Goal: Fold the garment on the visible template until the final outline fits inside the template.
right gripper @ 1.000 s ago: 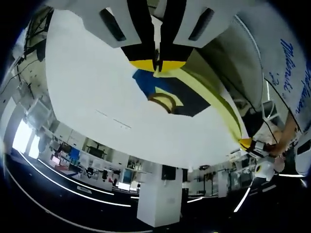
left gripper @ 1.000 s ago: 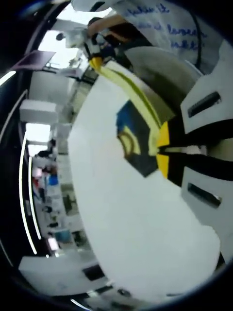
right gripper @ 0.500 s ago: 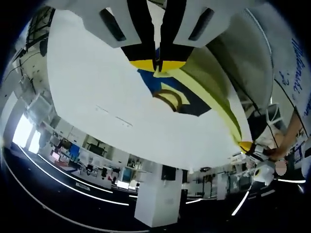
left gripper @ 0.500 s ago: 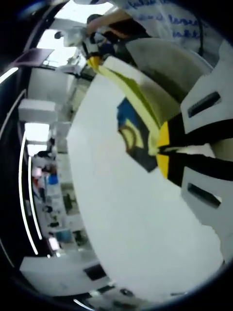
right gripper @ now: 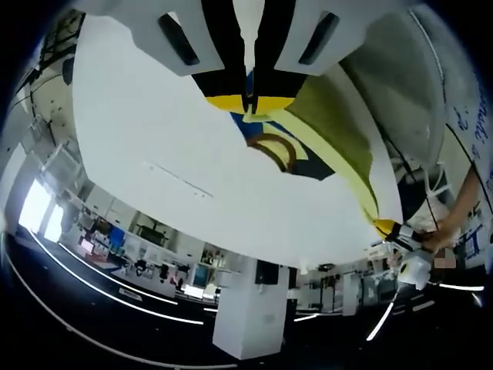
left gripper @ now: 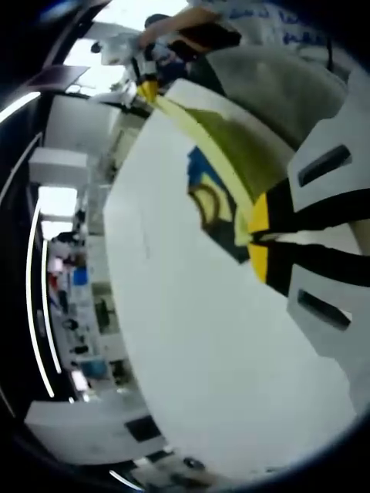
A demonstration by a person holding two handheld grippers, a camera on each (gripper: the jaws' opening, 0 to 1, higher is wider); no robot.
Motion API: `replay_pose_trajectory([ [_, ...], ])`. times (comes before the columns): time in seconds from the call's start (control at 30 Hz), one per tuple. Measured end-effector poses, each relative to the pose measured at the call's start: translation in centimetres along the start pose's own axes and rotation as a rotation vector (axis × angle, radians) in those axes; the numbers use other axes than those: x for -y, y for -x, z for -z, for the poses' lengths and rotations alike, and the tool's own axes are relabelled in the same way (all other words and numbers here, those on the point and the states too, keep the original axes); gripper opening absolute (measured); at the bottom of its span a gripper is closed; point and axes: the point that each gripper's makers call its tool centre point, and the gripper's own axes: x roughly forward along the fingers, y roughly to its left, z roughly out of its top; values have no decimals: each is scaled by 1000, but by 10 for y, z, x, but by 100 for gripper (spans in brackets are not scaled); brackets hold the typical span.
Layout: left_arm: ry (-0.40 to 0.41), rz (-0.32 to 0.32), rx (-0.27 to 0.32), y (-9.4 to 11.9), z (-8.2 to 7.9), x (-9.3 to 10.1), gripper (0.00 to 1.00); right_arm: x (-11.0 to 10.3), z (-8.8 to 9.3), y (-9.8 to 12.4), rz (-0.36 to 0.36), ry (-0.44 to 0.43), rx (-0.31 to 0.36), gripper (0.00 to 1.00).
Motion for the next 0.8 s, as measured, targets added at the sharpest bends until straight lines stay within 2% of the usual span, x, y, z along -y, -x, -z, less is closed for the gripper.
replay_pose_trajectory([
  [0.4,7,10,-20,-26,-2,-9,0,17,10,-28,-9,-19,-14,2],
  [0.8,9,10,-80,-50,9,-18,0,22,28,-54,-32,-50,-68,2],
])
